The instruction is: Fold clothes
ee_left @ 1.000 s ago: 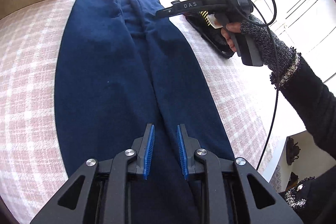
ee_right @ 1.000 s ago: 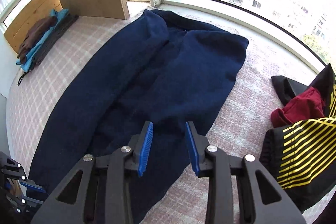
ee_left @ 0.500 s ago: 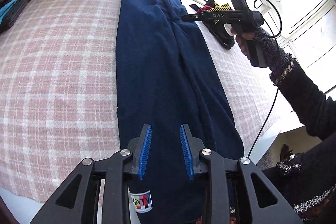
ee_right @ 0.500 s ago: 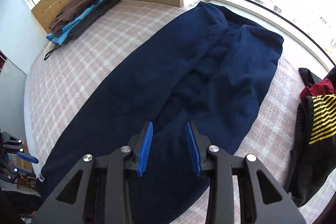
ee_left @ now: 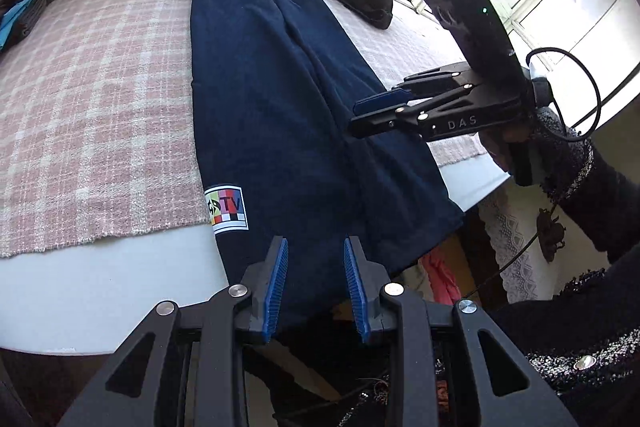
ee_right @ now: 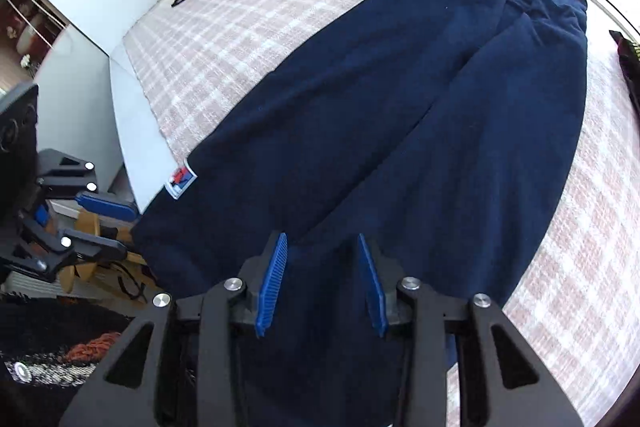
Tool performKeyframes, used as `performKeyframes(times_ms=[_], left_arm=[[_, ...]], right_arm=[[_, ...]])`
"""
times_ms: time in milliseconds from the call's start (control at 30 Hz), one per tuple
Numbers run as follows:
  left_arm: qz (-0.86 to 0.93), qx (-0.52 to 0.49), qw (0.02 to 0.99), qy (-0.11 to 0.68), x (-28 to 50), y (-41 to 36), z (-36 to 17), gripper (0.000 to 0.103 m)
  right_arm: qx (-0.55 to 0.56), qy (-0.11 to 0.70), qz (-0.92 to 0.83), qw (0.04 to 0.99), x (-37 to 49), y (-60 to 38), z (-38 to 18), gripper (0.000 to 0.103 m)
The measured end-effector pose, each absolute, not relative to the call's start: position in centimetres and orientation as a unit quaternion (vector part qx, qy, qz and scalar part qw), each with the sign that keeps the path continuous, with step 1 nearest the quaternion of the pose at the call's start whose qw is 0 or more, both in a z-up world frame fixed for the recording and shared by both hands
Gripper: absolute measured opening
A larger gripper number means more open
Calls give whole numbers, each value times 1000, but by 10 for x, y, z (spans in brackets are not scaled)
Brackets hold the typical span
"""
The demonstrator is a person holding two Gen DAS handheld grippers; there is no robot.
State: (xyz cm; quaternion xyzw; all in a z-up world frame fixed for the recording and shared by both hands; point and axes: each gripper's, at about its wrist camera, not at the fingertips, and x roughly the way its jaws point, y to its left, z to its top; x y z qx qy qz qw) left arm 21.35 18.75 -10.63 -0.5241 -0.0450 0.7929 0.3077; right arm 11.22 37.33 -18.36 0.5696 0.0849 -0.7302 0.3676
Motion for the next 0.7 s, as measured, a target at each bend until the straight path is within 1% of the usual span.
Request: performKeyframes(times_ms=[33,100,167,267,400,467,567,600,700], left_arm=[[794,-519,317,-27,221,192,-107,28],[795,-509,331,12,235,202,-112,29],[794,-500,342,53,248,212,-117,29],[791,-474,363,130,269,233,-120,29],[787,-429,387,216,289,261,-123,29],[783,-410,402,239,295,275,-125,30],[779,-391,412,267,298,294,-134,34],[779,-385,411,277,299,300,-138,34],[781,-375,414,278,297,308,-140,35]], right_arm=[[572,59,-727,375,120,377,-177,37],[572,45,-729,373,139,381,-169,37],[577,61,-730,361,161,381,-170,37],[590,59,-727,348,193,389,-174,37],[579,79,-744,324,233,402,-176,40],[566,98,-753,322,243,406,-178,42],[571,97,-752,315,252,412,-182,43],[570,97,-754,311,254,413,-182,43],[552,101,-768,309,256,413,-178,43]])
